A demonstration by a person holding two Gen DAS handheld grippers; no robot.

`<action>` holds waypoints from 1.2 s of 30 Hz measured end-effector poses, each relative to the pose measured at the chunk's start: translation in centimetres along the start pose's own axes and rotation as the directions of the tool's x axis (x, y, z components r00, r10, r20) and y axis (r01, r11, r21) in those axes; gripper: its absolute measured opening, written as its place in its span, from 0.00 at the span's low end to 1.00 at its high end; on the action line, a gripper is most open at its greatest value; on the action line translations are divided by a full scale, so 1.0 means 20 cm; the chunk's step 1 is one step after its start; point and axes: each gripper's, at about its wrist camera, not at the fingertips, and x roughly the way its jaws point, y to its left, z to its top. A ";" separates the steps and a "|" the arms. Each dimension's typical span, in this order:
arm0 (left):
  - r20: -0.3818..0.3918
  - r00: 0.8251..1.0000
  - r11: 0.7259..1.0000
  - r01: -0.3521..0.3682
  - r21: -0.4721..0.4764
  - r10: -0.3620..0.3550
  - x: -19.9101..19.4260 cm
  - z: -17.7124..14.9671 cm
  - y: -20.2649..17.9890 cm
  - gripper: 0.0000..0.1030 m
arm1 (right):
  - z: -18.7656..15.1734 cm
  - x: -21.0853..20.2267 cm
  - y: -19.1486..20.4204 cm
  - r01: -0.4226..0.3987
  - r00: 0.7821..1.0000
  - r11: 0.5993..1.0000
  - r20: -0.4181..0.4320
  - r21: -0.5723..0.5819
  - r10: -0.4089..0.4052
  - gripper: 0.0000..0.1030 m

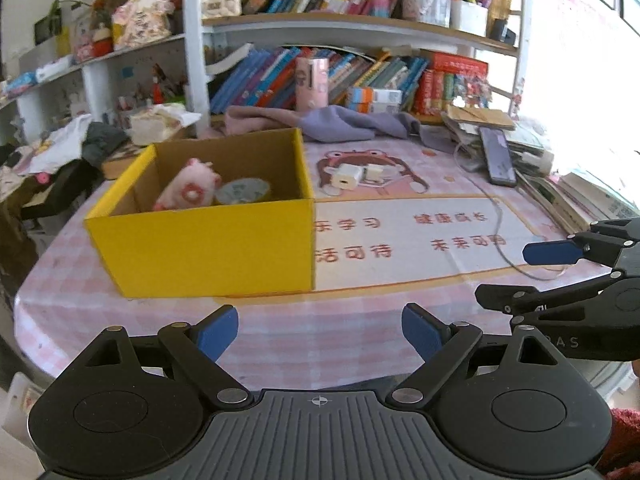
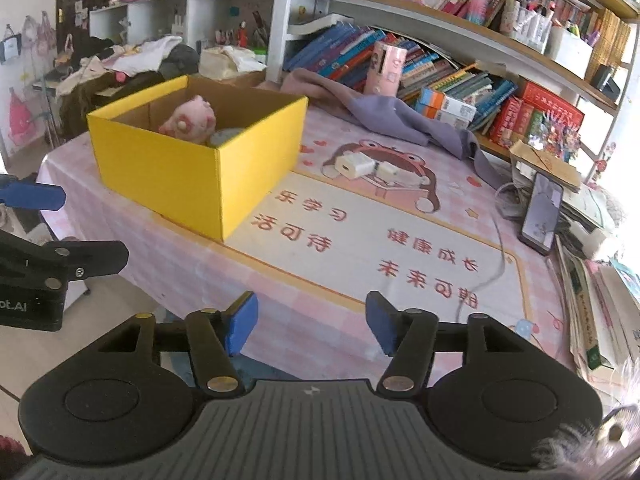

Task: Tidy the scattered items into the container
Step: 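Withdraw both tools from the box toward the two white chargers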

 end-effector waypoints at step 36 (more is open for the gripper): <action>-0.053 0.992 0.984 0.122 0.132 -0.116 0.67 0.43 -0.41 0.89 | 0.13 0.38 -0.67 0.119 0.991 0.986 -0.078 0.120 -0.110 0.57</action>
